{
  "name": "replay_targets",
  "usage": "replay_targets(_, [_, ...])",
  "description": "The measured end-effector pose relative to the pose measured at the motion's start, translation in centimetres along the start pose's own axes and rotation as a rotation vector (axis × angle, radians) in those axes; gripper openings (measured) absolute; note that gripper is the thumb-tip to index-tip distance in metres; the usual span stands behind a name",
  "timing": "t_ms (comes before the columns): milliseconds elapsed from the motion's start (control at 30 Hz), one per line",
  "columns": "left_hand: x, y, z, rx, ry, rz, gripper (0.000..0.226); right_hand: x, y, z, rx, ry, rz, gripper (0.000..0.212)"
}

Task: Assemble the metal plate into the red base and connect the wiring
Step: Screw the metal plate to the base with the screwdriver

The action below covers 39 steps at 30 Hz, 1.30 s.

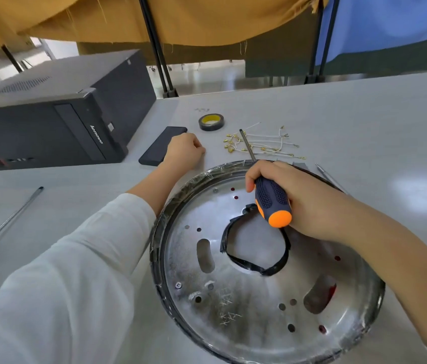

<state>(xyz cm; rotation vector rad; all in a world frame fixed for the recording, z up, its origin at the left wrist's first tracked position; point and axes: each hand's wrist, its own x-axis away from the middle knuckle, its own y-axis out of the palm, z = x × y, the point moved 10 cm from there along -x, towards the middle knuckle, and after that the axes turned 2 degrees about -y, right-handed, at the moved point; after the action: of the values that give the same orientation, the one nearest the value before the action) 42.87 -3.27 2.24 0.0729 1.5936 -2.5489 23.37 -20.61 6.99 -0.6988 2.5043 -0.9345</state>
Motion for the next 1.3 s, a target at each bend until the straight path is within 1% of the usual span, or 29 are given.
replay_targets(100, [0.6,-0.3,0.1,0.013,0.014,0.017,0.016,0.0,-0.1,0.2,0.073,0.013,0.015,0.039])
replay_targets(167, [1.3,-0.7,0.1,0.083,0.012,0.011,0.016,0.0,-0.1,0.4,0.111,0.039,0.022,0.041])
replay_targets(267, [3.5,-2.2,0.2,0.437,-0.037,-0.034,0.013,-0.1,-0.2,0.5,0.145,0.067,0.057,0.045])
replay_targets(333, [5.8,-4.3,0.9,0.581,-0.008,-0.02,0.01,-0.2,-0.1,0.1,0.119,0.074,0.095,0.044])
replay_targets(400, [8.8,-6.8,2.0,0.638,0.064,0.018,0.008,-0.3,0.0,-0.6,0.103,0.081,0.154,0.042])
replay_targets(500, [13.4,-9.8,3.3,0.71,0.139,0.041,0.007,0.0,-0.7,-2.2,0.036,0.057,0.31,0.037])
replay_targets(567, [16.1,-10.3,3.8,0.784,0.157,-0.01,0.007,0.3,-1.7,-3.1,-0.062,0.03,0.382,0.035])
replay_targets(600, [17.2,-10.0,4.1,0.812,0.156,-0.059,0.007,0.4,-2.1,-3.5,-0.142,0.011,0.39,0.033])
replay_targets(700, [19.4,-8.0,5.0,0.885,0.118,-0.218,0.008,0.6,-3.2,-4.6,-0.362,-0.044,0.351,0.035])
replay_targets(767, [19.9,-6.8,5.4,0.929,0.081,-0.287,0.01,0.5,-3.3,-5.2,-0.451,-0.077,0.318,0.038])
replay_targets(867, [20.1,-5.3,5.5,1.005,0.046,-0.393,0.011,0.5,-2.6,-5.9,-0.432,-0.116,0.292,0.037])
replay_targets(967, [20.0,-4.6,5.2,1.046,0.022,-0.468,0.009,0.6,-2.1,-6.0,-0.408,-0.14,0.314,0.037])
replay_targets(1067, [20.0,-4.4,4.8,1.048,0.002,-0.501,0.008,0.6,-2.3,-5.9,-0.391,-0.154,0.363,0.037])
replay_targets(1133, [20.0,-4.4,4.8,1.054,0.007,-0.51,0.008,0.6,-2.5,-6.1,-0.36,-0.176,0.363,0.037])
replay_targets(1300, [20.4,-4.3,5.4,1.123,-0.017,-0.556,0.022,0.6,-2.8,-6.0,-0.363,-0.196,0.353,0.036])
